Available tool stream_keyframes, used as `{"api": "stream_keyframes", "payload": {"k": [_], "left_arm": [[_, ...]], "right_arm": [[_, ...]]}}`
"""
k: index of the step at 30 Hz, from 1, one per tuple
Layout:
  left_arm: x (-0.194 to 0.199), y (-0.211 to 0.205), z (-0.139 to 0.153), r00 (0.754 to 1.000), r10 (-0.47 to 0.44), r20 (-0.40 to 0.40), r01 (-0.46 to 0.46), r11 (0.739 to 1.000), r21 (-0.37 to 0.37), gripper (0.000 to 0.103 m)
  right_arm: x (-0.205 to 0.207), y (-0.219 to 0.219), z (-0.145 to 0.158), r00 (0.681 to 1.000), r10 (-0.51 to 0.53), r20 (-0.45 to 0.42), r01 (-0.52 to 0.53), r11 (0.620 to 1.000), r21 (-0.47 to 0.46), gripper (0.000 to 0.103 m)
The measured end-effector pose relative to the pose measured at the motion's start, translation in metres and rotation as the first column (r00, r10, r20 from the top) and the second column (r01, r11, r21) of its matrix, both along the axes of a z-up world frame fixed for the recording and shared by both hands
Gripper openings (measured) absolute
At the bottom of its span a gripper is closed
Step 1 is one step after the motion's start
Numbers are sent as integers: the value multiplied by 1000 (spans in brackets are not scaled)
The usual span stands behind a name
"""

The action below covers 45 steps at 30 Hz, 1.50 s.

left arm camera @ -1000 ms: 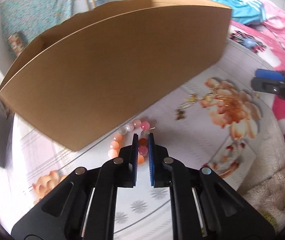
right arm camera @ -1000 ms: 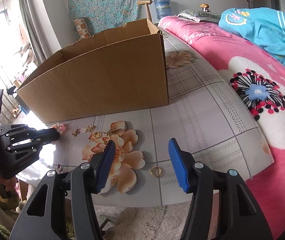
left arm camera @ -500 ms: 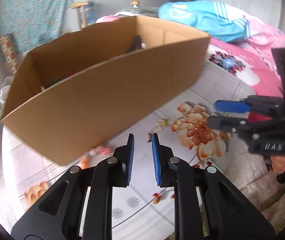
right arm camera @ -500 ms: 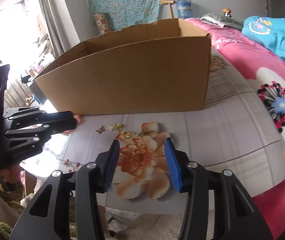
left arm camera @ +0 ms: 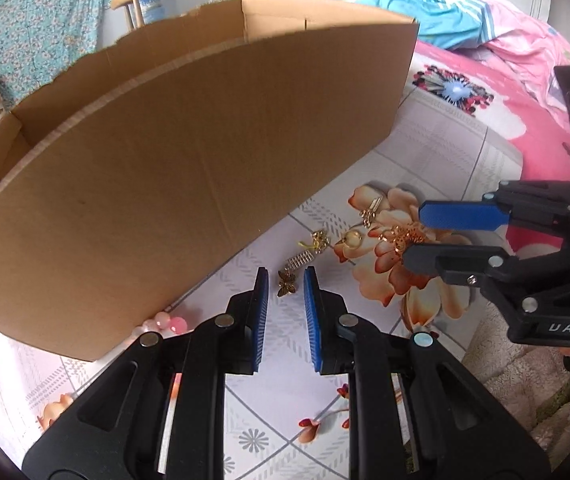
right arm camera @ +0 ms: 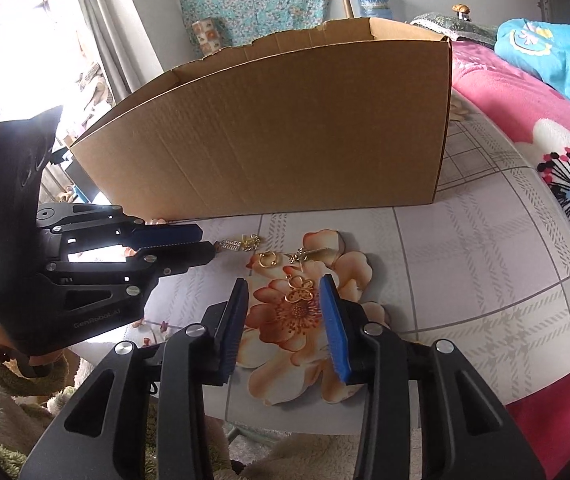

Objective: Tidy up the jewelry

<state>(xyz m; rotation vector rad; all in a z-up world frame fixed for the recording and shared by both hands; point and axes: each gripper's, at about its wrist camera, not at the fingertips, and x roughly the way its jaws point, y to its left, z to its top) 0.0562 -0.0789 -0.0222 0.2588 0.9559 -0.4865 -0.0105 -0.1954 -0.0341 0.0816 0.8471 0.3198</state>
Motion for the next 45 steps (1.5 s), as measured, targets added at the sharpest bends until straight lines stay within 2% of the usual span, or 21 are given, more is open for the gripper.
{"api": "stream_keyframes", "payload": {"k": [4,6,16,30,34,39,43,45], "left_arm": [[2,-4,-2,1000,-2,5,2,1000,7,16],[2,-5,-2,1000,-3,8,3,1000,13,7],[1,0,-2,1000,25,-2,-25,1000,-19,6],[-11,12,10,999,35,40,-33,997,-66,6],[-13,14,12,998,34,50,-30,996,-81,6],[-15,16,12,998,25,55,-19,995,-99,6],[-17,21,12,998,17,62,-10,994,-111,6],[-18,24,13,998,15,67,-7,993,-118,6]], "right_arm": [[-2,-1,-1,1000,-7,-1,7,1000,7,36],[-3,-1,-2,1000,-10,0,10,1000,10,36],[-8,-1,0,1000,-15,9,16,1000,-18,36],[7,17,-1,999,33,2,-32,990,-134,36],[10,21,-4,999,41,-14,-43,985,-165,27],[15,27,-3,998,54,-28,-59,974,-218,22],[20,29,-1,997,66,-49,-75,971,-228,14],[21,27,-1,997,64,-52,-73,974,-216,14]]}}
